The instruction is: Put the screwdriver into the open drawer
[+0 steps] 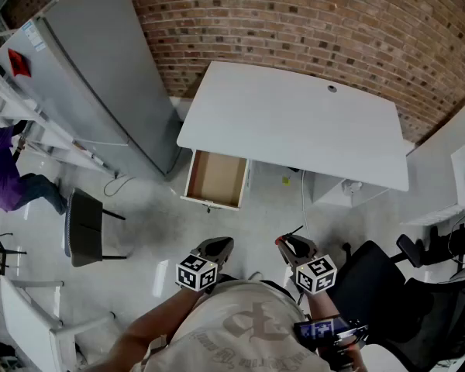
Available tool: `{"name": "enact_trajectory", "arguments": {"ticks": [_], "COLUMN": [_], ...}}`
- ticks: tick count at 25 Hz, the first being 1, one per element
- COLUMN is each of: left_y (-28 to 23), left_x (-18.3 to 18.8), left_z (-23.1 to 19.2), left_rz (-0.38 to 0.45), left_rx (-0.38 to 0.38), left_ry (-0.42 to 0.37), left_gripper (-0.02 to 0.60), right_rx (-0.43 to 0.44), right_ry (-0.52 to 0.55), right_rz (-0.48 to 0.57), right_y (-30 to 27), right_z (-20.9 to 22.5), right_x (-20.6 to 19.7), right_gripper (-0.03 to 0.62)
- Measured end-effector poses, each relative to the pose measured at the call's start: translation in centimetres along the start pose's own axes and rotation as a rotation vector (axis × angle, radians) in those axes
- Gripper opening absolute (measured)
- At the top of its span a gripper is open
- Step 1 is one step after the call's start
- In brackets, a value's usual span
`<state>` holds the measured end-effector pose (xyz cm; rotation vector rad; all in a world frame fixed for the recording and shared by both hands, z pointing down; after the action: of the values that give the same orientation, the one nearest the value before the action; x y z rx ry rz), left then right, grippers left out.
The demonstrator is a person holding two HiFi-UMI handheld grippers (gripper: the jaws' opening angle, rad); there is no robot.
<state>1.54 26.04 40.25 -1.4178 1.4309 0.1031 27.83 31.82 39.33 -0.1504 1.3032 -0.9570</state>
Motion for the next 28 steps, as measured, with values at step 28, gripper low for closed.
{"name": "enact_trajectory", "arguments": {"ticks": [28], "left_y": [-1.8], "left_x": [-2.2], "left_z": [7.7], "left_rz": [0.007], "left_rx": [0.077], "left_ry": [-0.047], "left_gripper": [0.02], "right_rx": [0.07], "right_ry": [0.057], "right_rz": [0.053], "right_y": [4.9], "right_z": [2.4], "right_x": [-3.8], "right_gripper": [0.103]}}
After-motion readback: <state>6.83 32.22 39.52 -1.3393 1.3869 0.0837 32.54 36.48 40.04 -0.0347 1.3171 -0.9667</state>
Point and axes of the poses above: the fingertips, and each gripper's own axes: y backward along the fingers, z to its right, x out of its top, the point moved 9 cm from there along y, backward along the fingers, and after that the axes turned 10 degrees about -z, right-handed, at the moved point
